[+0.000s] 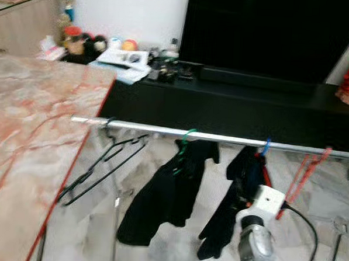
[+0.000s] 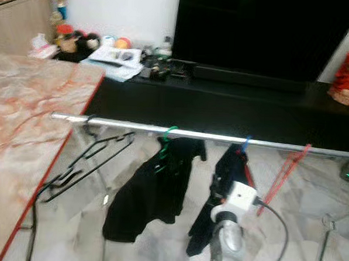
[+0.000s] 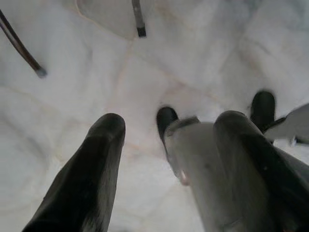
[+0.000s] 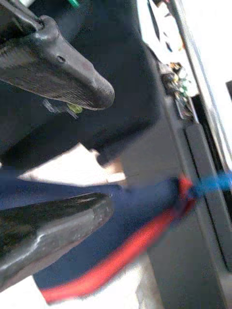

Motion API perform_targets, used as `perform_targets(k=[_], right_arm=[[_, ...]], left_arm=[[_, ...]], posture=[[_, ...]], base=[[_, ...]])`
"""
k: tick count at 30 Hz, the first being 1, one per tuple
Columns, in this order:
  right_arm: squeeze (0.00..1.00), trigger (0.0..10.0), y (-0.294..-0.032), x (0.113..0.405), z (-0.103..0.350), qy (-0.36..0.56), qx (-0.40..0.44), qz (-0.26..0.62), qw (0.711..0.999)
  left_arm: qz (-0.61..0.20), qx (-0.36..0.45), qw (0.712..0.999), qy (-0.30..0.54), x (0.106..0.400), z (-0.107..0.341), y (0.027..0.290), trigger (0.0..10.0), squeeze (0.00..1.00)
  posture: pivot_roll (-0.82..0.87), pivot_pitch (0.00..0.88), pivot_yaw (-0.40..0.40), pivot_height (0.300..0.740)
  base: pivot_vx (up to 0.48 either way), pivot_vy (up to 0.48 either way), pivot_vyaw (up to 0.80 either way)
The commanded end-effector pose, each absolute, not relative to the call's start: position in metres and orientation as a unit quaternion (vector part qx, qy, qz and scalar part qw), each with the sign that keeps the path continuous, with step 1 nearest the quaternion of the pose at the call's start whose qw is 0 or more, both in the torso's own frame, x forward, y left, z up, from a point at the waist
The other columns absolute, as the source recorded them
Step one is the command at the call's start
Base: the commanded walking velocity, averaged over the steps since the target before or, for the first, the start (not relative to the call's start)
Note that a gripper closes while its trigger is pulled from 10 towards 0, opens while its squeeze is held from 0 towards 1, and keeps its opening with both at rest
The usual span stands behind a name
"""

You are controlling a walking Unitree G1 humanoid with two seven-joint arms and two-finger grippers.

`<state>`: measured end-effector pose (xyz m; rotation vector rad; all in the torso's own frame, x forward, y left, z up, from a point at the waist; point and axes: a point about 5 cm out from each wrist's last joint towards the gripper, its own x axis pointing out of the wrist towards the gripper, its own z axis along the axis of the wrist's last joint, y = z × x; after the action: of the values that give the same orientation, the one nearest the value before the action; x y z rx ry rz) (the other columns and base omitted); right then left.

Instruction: Hang hanger

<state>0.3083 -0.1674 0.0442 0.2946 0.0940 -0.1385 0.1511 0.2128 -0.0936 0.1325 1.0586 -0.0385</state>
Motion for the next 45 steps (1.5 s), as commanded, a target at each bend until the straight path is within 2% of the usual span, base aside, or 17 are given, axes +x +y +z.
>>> perform_targets(k=[1, 5, 21, 29, 34, 45], right_arm=[[0.0, 10.0, -0.179, 0.307, 0.042, 0.053, 0.148, -0.091, 0.983], [0.0, 10.0, -0.181, 0.308, 0.042, 0.053, 0.147, -0.095, 0.983], [0.0, 10.0, -0.183, 0.301, 0.025, 0.109, 0.139, -0.119, 0.977], [0.0, 10.0, -0.189, 0.298, 0.016, 0.14, 0.167, -0.153, 0.964], [0.0, 10.0, -0.178, 0.31, 0.029, 0.114, 0.164, -0.101, 0.975], [0.0, 10.0, -0.175, 0.32, 0.041, 0.089, 0.178, -0.092, 0.976]], left_arm=[[-0.034, 0.062, 0.861, 0.504, 0.151, -0.095, 0.205, 10.0, 0.0], [-0.036, 0.063, 0.857, 0.51, 0.148, -0.096, 0.207, 10.0, 0.0], [-0.037, 0.065, 0.854, 0.515, 0.147, -0.096, 0.208, 10.0, 0.0], [-0.049, 0.065, 0.855, 0.512, 0.153, -0.097, 0.193, 10.0, 0.0], [-0.052, 0.067, 0.857, 0.509, 0.155, -0.096, 0.191, 10.0, 0.0], [-0.055, 0.068, 0.856, 0.51, 0.153, -0.096, 0.193, 10.0, 0.0]], posture=[[0.1, 0.0, -0.074, 0.74], [0.09, 0.0, -0.075, 0.74], [0.09, 0.0, -0.077, 0.74], [0.09, 0.0, -0.073, 0.74], [0.09, 0.0, -0.073, 0.74], [0.09, 0.0, -0.071, 0.74]], base=[[0.326, 0.0, 0.0], [0.296, 0.0, 0.0], [0.0, 0.0, 0.0], [0.0, 0.0, 0.0], [0.0, 0.0, 0.0], [0.0, 0.0, 0.0]])
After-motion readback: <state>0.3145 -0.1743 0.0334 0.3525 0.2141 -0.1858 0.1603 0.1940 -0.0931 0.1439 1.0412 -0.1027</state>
